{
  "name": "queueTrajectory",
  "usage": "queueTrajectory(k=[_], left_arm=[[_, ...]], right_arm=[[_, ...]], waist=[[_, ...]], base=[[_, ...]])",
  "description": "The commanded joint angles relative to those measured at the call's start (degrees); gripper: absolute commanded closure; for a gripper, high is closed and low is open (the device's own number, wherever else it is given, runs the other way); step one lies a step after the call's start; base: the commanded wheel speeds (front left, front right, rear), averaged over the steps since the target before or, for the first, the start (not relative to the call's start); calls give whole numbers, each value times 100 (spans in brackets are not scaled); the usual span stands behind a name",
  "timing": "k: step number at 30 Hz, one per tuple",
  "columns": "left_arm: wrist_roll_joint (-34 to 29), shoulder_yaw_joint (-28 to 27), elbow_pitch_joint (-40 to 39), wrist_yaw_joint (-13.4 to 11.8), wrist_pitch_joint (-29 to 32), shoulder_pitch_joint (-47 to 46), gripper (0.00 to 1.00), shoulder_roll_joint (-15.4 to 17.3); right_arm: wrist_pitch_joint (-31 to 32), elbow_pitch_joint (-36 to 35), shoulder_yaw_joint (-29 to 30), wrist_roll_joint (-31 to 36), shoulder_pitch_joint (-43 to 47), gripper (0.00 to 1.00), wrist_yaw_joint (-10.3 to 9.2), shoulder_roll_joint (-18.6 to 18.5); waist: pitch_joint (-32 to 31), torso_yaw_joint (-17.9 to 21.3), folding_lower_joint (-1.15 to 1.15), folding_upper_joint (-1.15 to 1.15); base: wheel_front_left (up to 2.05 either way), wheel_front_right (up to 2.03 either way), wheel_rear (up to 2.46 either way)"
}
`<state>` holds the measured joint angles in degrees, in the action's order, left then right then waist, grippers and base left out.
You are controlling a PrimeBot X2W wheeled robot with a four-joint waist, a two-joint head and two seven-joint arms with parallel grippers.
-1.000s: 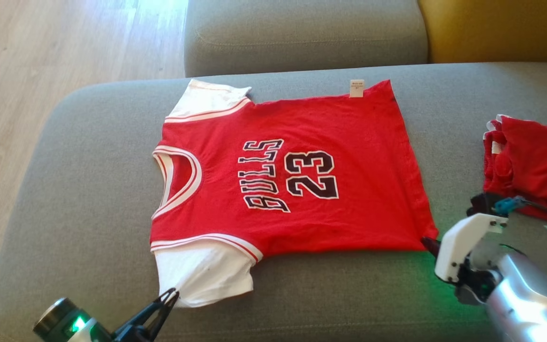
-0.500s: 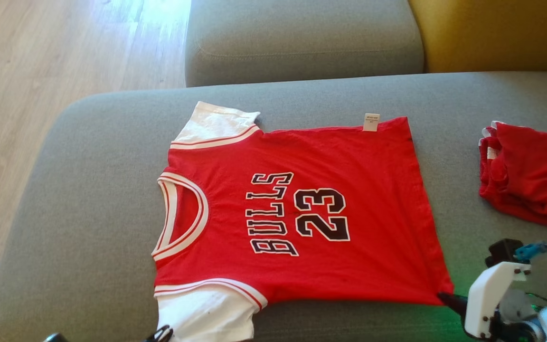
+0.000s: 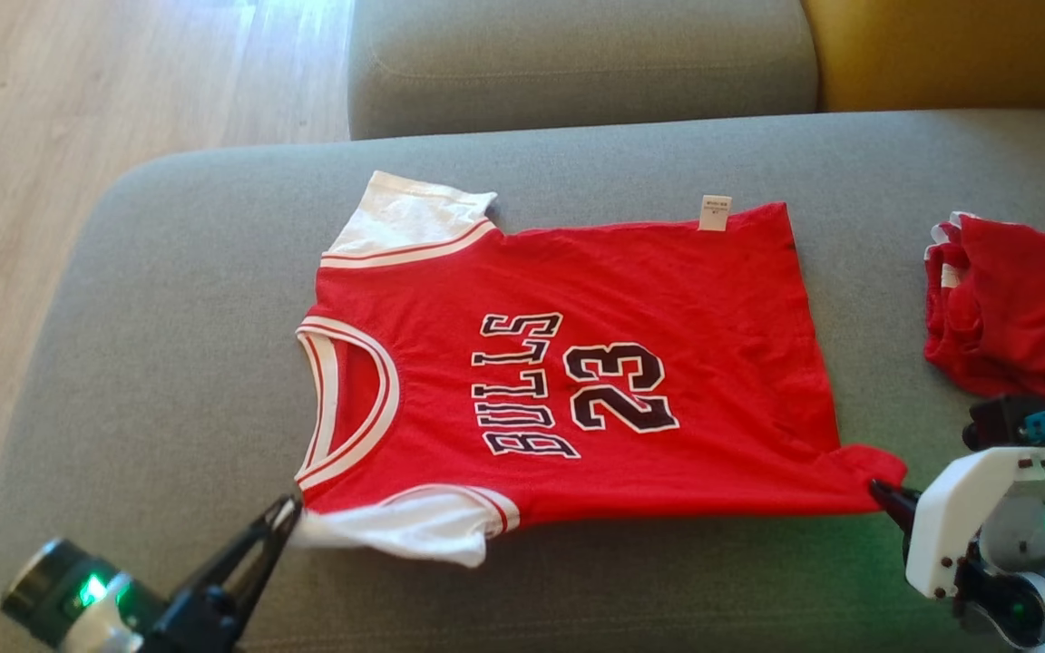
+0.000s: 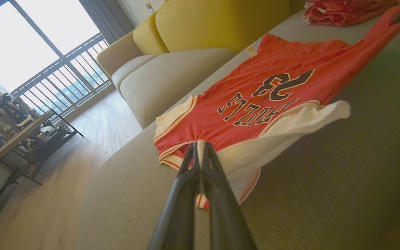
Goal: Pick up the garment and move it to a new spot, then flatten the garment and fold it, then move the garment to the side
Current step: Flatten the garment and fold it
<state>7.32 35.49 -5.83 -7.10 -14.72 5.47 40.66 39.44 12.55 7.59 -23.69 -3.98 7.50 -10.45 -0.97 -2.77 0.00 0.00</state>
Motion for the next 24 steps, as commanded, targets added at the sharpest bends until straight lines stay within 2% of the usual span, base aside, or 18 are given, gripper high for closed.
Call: queueTrajectory(k=[1, 6, 11, 17, 24], left_arm=[[5, -335, -178, -44, -28, -425, 100, 120], [-65, -459, -192, -7, -28, -668, 100, 51], [-150, -548, -113, 49, -28, -936, 100, -18], [-239, -530, 245, 210, -28, -1367, 100, -174], [-288, -437, 1019, 404, -28, -1988, 100, -449]], right_arm=[[39, -265, -4, 108, -263, 100, -1, -31], [-18, -407, 136, 510, -604, 100, -1, 263], [-85, -285, -82, 669, -958, 100, -1, 412], [-326, 183, -170, 856, -1455, 100, -1, 430], [-695, 834, -179, 1065, -2099, 100, -1, 457]], waist=[[35, 10, 0, 0], [228, 50, 0, 0], [450, 83, 0, 0], [666, 78, 0, 0], [908, 91, 0, 0]], base=[[0, 0, 0], [0, 0, 0], [0, 0, 0], [0, 0, 0], [0, 0, 0]])
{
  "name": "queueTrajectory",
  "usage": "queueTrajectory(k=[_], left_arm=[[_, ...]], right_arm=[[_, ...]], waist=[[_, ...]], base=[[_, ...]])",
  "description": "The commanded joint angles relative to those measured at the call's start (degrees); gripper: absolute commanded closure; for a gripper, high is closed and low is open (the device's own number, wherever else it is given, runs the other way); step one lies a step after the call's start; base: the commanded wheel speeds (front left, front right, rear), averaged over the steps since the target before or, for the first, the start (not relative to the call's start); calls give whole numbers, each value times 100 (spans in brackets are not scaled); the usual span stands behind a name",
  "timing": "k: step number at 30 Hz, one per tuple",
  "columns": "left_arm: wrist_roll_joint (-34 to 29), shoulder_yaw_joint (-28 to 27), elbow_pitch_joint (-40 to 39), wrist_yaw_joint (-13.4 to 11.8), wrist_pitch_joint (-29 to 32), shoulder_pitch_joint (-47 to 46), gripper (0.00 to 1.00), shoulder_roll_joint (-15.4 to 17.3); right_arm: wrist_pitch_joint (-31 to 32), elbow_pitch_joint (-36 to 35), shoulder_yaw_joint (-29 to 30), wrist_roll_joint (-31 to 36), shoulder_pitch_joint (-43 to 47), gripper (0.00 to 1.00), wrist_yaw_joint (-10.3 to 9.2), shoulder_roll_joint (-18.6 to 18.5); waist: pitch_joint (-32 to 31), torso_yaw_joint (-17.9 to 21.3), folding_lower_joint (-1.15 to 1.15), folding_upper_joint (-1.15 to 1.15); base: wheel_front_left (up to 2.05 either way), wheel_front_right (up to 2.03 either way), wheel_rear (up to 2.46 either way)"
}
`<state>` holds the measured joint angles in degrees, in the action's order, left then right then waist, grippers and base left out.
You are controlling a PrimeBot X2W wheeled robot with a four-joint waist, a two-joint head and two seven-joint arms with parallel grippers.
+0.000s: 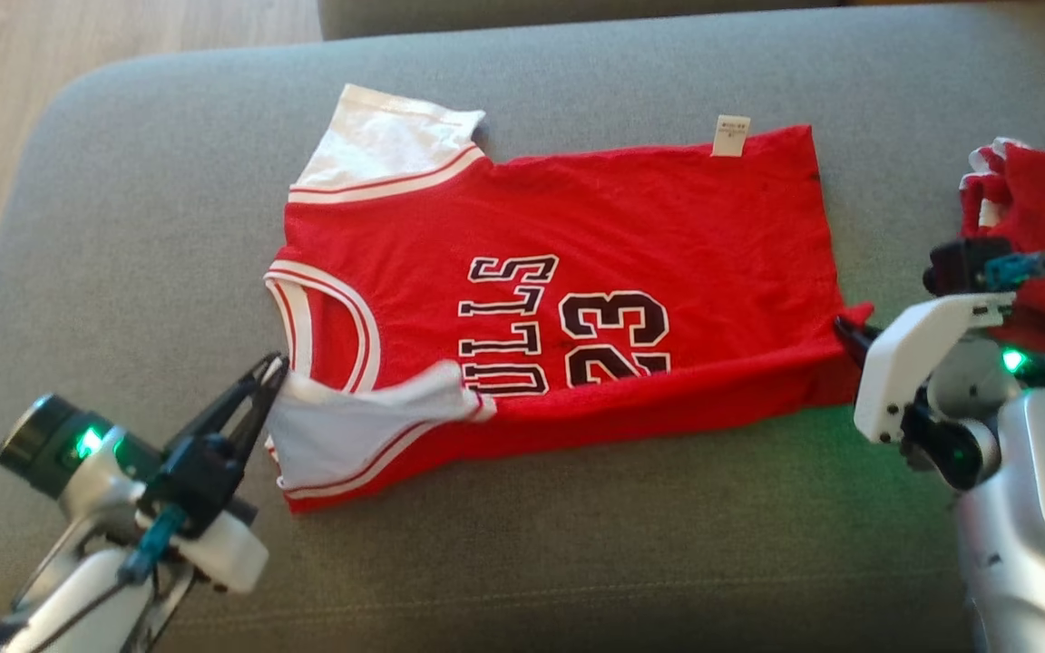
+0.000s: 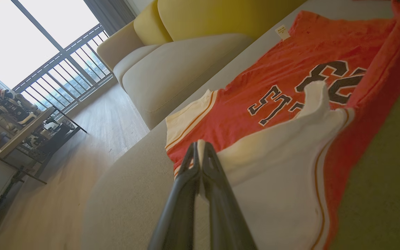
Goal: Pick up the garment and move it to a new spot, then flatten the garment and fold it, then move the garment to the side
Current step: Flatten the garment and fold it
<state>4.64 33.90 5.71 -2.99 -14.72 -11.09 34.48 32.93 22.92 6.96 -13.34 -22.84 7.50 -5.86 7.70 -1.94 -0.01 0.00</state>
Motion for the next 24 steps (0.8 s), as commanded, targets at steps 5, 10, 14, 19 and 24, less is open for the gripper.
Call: queueTrajectory(k=[5, 10, 14, 19, 24], left_arm=[[-44, -204, 512, 71, -28, -776, 100, -56], [-98, -117, 1031, 106, -28, -1133, 100, -245], [-129, -87, 1380, 91, -28, -1431, 100, -390], [-153, -78, 1595, 46, -28, -1639, 100, -497], [-171, -97, 1868, -68, -28, -1817, 100, -605]], right_arm=[[-305, 281, -244, 121, -546, 100, -1, 31], [-558, 711, -333, 154, -791, 100, -1, 50], [-774, 1026, -360, 161, -989, 100, -1, 60], [-928, 1203, -392, 138, -1128, 100, -1, 75], [-1093, 1383, -518, 52, -1261, 100, -1, 94]], waist=[[190, 39, 1, 0], [309, 77, 1, 0], [407, 120, 1, 0], [488, 152, 1, 0], [570, 208, 1, 0]], base=[[0, 0, 0], [0, 0, 0], [0, 0, 0], [0, 0, 0], [0, 0, 0]])
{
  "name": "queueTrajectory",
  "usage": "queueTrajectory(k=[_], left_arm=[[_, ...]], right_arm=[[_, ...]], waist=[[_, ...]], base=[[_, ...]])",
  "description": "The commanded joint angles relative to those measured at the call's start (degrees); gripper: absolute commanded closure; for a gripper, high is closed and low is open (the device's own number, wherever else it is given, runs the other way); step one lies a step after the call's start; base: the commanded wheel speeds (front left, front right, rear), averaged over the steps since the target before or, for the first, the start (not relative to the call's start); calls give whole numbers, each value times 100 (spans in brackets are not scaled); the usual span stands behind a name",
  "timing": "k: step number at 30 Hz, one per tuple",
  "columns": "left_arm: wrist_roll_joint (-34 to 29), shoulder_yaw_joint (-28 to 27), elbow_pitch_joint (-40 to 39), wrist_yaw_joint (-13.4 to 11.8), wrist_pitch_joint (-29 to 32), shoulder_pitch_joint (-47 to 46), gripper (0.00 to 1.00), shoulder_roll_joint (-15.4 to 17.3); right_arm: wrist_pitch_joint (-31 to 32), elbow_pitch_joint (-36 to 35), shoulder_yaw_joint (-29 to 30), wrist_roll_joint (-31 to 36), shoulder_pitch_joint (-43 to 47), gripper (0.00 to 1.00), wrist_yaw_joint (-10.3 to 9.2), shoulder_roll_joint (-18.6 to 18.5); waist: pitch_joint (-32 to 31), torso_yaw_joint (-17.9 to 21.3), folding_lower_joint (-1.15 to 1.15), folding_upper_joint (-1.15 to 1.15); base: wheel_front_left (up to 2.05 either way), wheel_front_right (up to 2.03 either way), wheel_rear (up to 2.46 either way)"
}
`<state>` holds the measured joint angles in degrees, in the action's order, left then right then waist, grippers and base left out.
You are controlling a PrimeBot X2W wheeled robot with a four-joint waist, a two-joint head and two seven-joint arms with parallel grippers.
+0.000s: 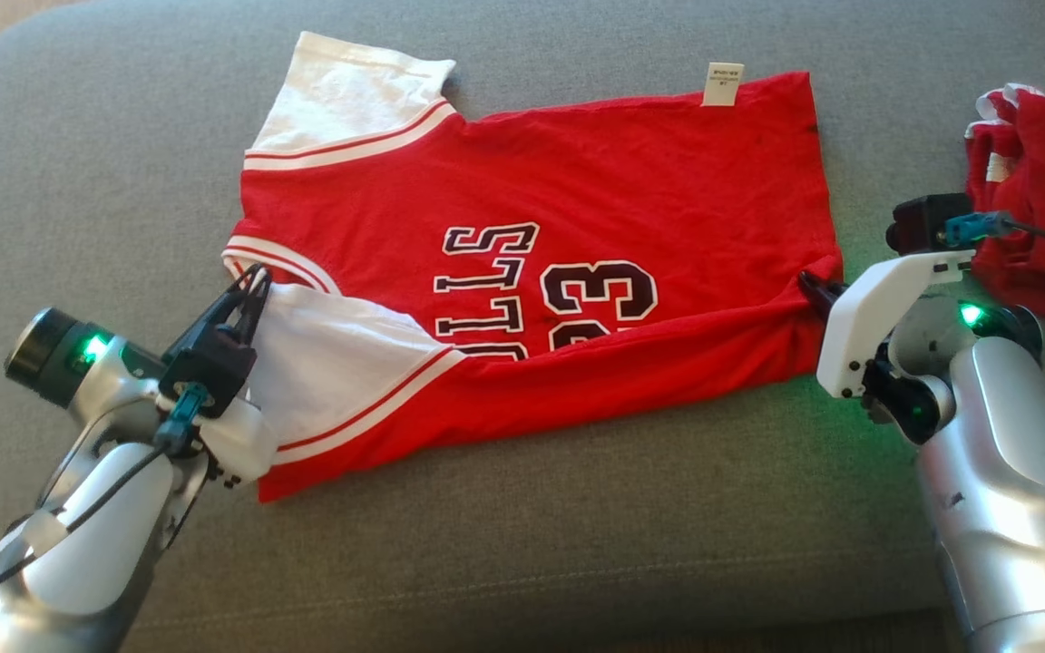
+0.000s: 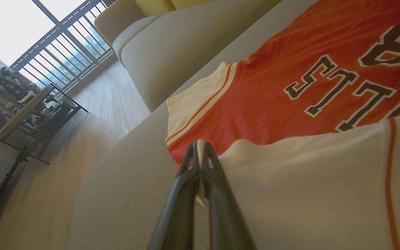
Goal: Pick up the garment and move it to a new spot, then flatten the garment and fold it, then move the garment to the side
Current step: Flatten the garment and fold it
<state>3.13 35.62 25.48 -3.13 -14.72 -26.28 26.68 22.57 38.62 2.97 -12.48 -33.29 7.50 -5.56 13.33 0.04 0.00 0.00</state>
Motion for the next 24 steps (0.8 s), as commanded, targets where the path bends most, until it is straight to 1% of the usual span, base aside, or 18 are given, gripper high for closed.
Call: queueTrajectory(k=[1, 3, 4, 5, 6, 7, 8, 9, 10, 11, 14, 17, 20, 24], left_arm=[[-16, -276, -65, -85, -28, -310, 100, 154], [-8, -283, 10, -133, -28, -320, 100, 115], [0, -289, 38, -156, -28, -321, 100, 100], [5, -293, 60, -174, -28, -319, 100, 90], [11, -298, 84, -195, -28, -312, 100, 82], [16, -306, 112, -222, -28, -304, 100, 71], [28, -325, 145, -263, -28, -290, 94, 64], [43, -353, 175, -320, -28, -272, 54, 53], [73, -396, 191, -387, -28, -248, 7, 31], [115, -450, 180, -458, -28, -220, 0, 2], [232, -606, 126, -654, -28, -135, 0, -85], [371, -807, -88, -878, -28, -1, 0, -205], [433, -948, -440, -1075, -28, 225, 0, -314], [577, -1355, -1202, -1506, -28, 672, 0, -484]], right_arm=[[-86, -154, -145, -47, -231, 100, -1, 65], [-146, -79, -178, -77, -250, 100, -1, 64], [-175, -40, -193, -91, -255, 95, -1, 62], [-215, -7, -196, -97, -262, 51, -1, 59], [-258, 25, -194, -106, -268, 0, -1, 59], [-306, 58, -179, -115, -272, 0, -1, 59], [-359, 81, -185, -121, -272, 0, -1, 59], [-425, 98, -175, -129, -265, 0, -1, 56], [-474, 119, -157, -148, -255, 0, -1, 55], [-526, 133, -131, -170, -239, 0, -1, 49], [-689, 125, 4, -237, -153, 0, -1, 27], [-819, 10, 65, -271, 8, 0, -1, 22], [-1061, -301, 57, -248, 207, 0, -1, 0], [-1555, -903, -6, -90, 593, 0, -1, -94]], waist=[[15, 22, 0, 0], [15, 42, 0, 0], [9, 51, 0, 0], [2, 61, 0, 0], [-7, 69, 0, 0], [-20, 75, 0, 0], [-45, 76, 0, 0], [-75, 76, 0, 0], [-105, 76, 0, 0], [-140, 71, 0, 0], [-247, 35, 0, 0], [-368, 18, 0, 0], [-491, 25, 0, 0], [-679, 25, 0, 0]], base=[[0, 0, 0], [0, 0, 0], [0, 0, 0], [0, 0, 0], [0, 0, 0], [0, 0, 0], [0, 0, 0], [0, 0, 0], [0, 0, 0], [0, 0, 0], [0, 0, 0], [0, 0, 0], [0, 0, 0], [0, 0, 0]])
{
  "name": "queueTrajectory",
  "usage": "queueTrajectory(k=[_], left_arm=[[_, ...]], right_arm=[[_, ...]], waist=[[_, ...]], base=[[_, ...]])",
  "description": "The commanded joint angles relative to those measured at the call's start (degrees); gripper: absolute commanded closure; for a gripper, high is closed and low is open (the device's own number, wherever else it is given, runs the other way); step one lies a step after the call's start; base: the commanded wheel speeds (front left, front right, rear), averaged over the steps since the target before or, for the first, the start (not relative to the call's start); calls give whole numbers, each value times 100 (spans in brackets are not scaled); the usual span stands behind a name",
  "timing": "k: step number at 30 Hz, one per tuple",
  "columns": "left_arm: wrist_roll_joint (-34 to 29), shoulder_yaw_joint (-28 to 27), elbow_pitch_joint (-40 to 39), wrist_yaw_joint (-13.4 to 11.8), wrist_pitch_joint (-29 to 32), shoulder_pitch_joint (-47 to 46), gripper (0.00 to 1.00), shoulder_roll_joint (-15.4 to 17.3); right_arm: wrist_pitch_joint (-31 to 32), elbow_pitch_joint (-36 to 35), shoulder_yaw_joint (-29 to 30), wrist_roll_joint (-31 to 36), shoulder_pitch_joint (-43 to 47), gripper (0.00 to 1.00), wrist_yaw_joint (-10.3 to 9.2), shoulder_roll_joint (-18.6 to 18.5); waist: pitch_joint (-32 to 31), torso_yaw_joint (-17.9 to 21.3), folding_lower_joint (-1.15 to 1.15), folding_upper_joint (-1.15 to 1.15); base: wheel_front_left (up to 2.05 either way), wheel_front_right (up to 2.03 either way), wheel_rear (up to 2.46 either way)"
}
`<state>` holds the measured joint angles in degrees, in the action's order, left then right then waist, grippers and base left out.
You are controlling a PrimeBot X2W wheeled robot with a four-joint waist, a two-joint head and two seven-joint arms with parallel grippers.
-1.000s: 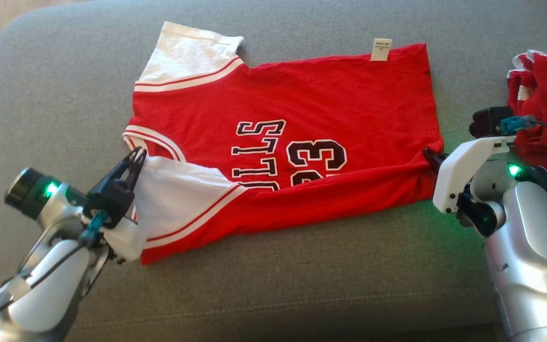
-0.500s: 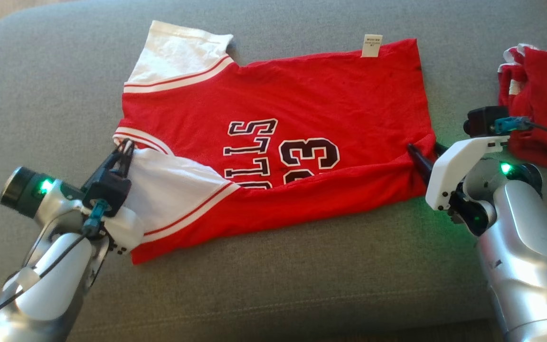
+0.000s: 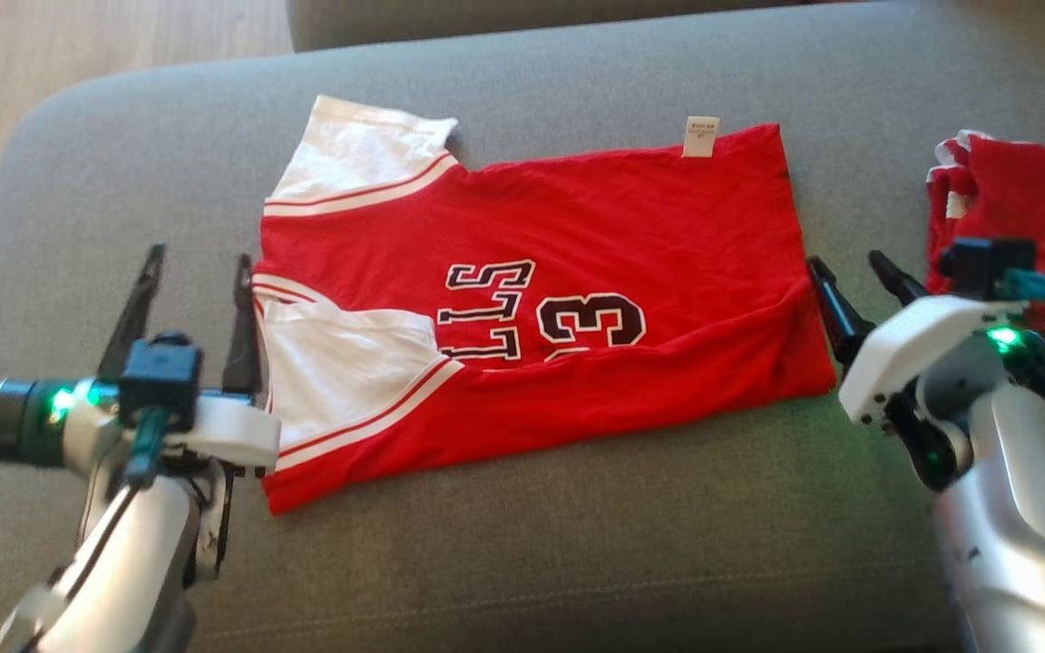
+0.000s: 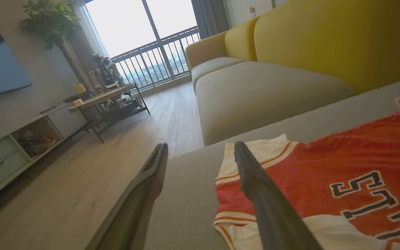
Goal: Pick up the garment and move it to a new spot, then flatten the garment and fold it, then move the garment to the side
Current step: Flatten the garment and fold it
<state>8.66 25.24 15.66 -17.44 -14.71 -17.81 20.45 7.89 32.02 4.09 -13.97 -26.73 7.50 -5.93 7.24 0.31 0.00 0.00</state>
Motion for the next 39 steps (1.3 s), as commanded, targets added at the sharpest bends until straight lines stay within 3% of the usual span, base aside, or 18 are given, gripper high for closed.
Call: queueTrajectory(k=[1, 5, 9, 13, 21, 25, 27, 33, 39], left_arm=[[63, -457, -474, -189, -29, -45, 0, 80], [206, -1035, -1483, -517, -29, 574, 0, -237], [268, -1553, -2184, -559, -29, 1217, 0, -615], [195, -1811, -2347, -318, -29, 1706, 0, -924], [-76, -1888, -2218, 38, -29, 2056, 0, -1409], [-108, -1916, -1899, 226, -29, 2086, 0, -1537], [-78, -1832, -1403, 439, -29, 2075, 0, -1589], [56, -1713, -237, 742, -29, 1812, 0, -1664], [148, -1672, 1001, 728, 13, 1370, 0, -1691]], right_arm=[[-227, -409, -132, 136, 55, 0, -1, -89], [-821, -1090, -86, 345, 545, 0, -1, -76], [-1431, -1703, -50, 419, 1093, 0, -1, 70], [-1939, -2133, 222, 456, 1642, 0, -1, 220], [-2223, -2508, 324, 484, 2142, 0, -1, 301], [-2250, -2529, 228, 367, 2079, 0, -1, 303], [-2259, -2539, 173, 337, 2008, 0, -1, 303], [-2275, -2520, 152, 172, 1942, 0, -1, 304], [-2284, -2521, 160, 81, 1839, 0, -1, 304]], waist=[[-120, -10, 0, 0], [-322, -44, 0, 0], [-532, -58, 0, 0], [-650, -132, 0, 0], [-618, -193, 0, 0], [-553, -178, 0, 0], [-489, -135, 0, 0], [-335, -14, 0, 0], [-193, 153, 0, 0]], base=[[0, 0, 0], [0, 0, 0], [0, 0, 0], [0, 0, 0], [0, 0, 0], [0, 0, 0], [0, 0, 0], [0, 0, 0], [0, 0, 0]])
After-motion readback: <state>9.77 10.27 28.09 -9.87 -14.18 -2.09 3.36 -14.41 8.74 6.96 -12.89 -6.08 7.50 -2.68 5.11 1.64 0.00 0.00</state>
